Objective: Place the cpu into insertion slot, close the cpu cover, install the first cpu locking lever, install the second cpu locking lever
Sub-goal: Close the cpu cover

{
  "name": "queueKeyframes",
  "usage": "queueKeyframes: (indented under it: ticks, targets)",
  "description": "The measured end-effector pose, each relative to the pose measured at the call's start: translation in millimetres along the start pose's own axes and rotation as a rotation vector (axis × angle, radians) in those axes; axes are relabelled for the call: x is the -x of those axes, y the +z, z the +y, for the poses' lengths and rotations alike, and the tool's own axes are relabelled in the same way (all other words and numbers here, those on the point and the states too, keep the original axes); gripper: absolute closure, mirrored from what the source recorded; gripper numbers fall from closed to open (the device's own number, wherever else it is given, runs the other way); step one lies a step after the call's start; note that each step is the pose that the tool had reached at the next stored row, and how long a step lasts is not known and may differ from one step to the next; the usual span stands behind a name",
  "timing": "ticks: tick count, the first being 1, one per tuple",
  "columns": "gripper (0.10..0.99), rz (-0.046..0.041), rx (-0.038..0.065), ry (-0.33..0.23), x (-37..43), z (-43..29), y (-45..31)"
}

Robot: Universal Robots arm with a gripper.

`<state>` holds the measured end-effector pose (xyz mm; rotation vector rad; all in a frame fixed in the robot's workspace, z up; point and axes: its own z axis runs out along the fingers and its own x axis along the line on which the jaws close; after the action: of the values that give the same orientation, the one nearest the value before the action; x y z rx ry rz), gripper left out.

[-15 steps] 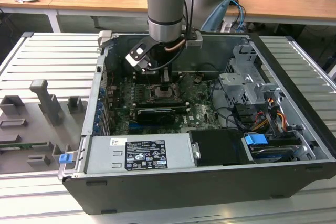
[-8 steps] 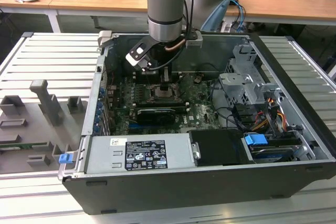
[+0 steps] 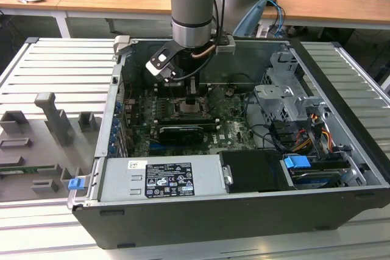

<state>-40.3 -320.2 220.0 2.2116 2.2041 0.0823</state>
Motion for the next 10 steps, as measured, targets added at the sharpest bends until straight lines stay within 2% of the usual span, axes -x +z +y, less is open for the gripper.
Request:
queueKeyframes:
  ticks: [4, 5, 7, 10]
  targets:
    - [0.980, 0.0000, 0.000, 0.000, -0.2, 0.8, -2.5]
    - [0.980, -0.0002, 0.000, 0.000, -0.2, 6.3, -2.5]
    - [0.980, -0.0003, 0.000, 0.000, -0.6, 7.0, -17.1]
    - [0.980, -0.0002, 0.000, 0.000, -0.8, 7.3, -22.4]
